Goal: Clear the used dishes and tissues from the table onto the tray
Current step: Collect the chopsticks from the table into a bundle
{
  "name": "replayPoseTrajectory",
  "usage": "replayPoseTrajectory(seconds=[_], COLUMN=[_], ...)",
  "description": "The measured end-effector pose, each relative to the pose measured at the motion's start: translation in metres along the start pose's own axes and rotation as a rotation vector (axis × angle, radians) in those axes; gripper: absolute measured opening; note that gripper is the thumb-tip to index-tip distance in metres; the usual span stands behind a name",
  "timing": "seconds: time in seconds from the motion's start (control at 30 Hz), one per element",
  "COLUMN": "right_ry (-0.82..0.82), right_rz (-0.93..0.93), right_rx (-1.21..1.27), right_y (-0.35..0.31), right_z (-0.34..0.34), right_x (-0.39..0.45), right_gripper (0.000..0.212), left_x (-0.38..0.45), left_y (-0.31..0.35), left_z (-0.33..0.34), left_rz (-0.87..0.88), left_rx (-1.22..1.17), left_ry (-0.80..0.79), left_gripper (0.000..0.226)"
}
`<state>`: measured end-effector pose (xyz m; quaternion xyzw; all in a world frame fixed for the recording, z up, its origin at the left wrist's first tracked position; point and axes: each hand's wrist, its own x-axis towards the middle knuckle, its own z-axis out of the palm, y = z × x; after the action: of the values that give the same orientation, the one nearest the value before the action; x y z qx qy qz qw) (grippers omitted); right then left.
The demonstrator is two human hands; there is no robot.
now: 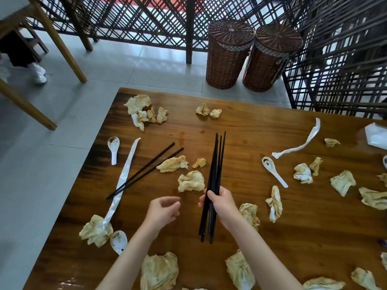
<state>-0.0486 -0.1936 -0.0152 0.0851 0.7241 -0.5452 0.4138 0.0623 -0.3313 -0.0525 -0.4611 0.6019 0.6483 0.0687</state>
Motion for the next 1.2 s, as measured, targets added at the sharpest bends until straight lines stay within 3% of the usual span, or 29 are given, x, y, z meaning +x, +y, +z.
replayPoseTrajectory(seconds=[0.17,0.3,0.5,0.83,1.2], right_ry=[-0.008,-0.008,-0.004,-0.017,-0.002], right_rz=[-0.001,0.005,0.01,0.025,0.035], right_rx=[-0.044,-0.074,-0.105,-0.12,-0.115], right_y=[-0.001,-0.003,-0.004,0.002,0.009], right_z=[-0.005,-0.008,-0.013,-0.015,-0.02], right_x=[0.003,0.005,0.008,0.006,0.005], right_gripper=[0.014,0.014,0.014,0.014,0.014], left_x=[0.043,0.062,0.076,0.08,0.081], left_y=[0.03,0.046,0.051,0.049,0.045], left_z=[-0.017,-0.025,-0.026,-0.032,-0.038], left_rz=[0.143,0.298,0.236,0.297,0.301], left_rx=[0.293,0.685,0.985,1.025,1.204], left_ry=[0.431,0.597,0.539,0.496,0.476], left_gripper=[0.026,0.035,0.054,0.024,0.02])
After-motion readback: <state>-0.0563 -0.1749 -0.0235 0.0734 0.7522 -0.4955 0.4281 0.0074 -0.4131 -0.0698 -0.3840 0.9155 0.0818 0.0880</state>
